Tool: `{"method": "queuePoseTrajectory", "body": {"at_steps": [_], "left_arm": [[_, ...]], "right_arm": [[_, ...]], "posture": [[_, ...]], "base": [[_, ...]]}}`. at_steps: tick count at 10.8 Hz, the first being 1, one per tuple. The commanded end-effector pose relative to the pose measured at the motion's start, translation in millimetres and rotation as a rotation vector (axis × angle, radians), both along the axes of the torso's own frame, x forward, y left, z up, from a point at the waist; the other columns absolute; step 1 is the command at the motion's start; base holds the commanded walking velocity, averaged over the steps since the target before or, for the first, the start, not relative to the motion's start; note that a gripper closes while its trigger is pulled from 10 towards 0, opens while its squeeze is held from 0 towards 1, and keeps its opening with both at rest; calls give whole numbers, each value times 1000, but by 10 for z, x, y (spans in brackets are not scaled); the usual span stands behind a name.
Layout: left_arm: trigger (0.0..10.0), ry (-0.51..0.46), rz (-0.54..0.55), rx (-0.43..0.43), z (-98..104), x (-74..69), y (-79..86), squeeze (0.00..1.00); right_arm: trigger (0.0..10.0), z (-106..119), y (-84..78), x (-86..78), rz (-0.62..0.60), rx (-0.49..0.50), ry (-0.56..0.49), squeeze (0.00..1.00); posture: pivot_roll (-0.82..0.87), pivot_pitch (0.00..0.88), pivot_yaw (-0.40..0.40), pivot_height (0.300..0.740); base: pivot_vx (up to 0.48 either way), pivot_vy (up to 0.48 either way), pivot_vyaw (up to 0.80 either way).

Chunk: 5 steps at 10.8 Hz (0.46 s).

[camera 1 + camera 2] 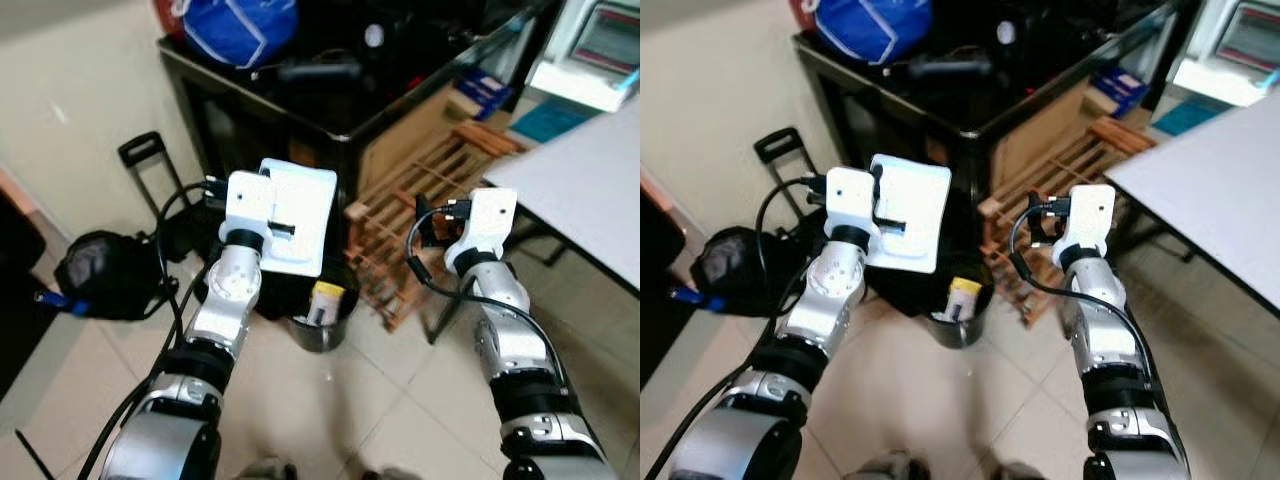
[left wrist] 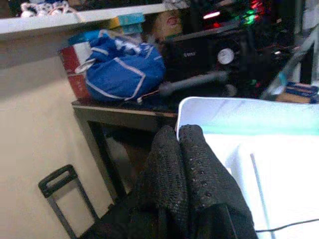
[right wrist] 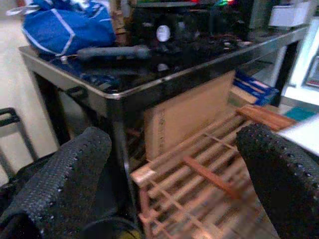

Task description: Picking trash to rubbish bin

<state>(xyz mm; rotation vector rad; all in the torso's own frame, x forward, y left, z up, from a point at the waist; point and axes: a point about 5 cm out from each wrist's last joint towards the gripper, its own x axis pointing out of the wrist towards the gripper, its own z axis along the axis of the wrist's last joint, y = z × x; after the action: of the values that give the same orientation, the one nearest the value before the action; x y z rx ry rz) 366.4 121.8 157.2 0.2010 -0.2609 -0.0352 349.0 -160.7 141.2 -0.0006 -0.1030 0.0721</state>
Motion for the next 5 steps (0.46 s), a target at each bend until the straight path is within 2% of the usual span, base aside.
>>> {"method": "queuePoseTrajectory", "body": {"at_steps": [1, 2, 3, 5], "left_arm": [[10000, 29, 31, 12, -81, -5, 122, 0], [10000, 63, 4, 0, -161, -16, 128, 0], [10000, 151, -31, 39, -407, -77, 141, 0], [10000, 323, -35, 37, -814, -222, 193, 0]], "right_arm": [[10000, -34, 90, -6, 42, 4, 5, 0], [10000, -105, 89, -19, 60, 6, 25, 0], [10000, -390, 30, -55, 48, -24, 129, 0], [10000, -830, -73, -181, 6, -24, 315, 0]], "posture": [[-20, 151, 55, 740], [-21, 152, 55, 740], [-21, 149, 54, 740], [-17, 147, 54, 740]], "base": [[480, 0, 0], [0, 0, 0], [0, 0, 0], [0, 0, 0]]}}
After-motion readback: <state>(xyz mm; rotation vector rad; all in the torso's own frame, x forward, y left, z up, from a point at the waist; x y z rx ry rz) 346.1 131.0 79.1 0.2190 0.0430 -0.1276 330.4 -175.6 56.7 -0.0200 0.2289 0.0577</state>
